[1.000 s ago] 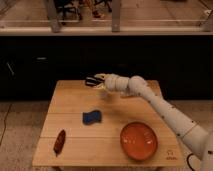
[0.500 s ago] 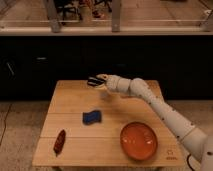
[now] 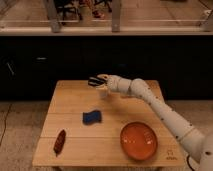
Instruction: Place the eraser in the ceramic cup
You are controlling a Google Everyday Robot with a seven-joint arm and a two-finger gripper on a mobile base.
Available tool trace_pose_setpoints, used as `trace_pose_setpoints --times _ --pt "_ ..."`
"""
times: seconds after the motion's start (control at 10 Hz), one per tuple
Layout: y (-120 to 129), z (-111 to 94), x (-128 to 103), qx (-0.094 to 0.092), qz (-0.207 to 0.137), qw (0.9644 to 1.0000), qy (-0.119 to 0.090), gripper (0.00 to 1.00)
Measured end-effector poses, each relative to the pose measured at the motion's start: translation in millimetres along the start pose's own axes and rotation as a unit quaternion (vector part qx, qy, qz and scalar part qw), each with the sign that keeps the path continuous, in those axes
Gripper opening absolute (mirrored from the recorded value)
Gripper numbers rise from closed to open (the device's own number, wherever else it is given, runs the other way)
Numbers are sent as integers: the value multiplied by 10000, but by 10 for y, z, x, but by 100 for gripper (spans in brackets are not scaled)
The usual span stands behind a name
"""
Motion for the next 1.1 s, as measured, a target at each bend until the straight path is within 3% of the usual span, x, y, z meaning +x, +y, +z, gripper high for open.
trace_pose_setpoints --times 0.6,1.1 --pt "1 28 -7 -62 -60 9999 -81 77" --pt "6 32 -6 -82 -64 9999 -91 80"
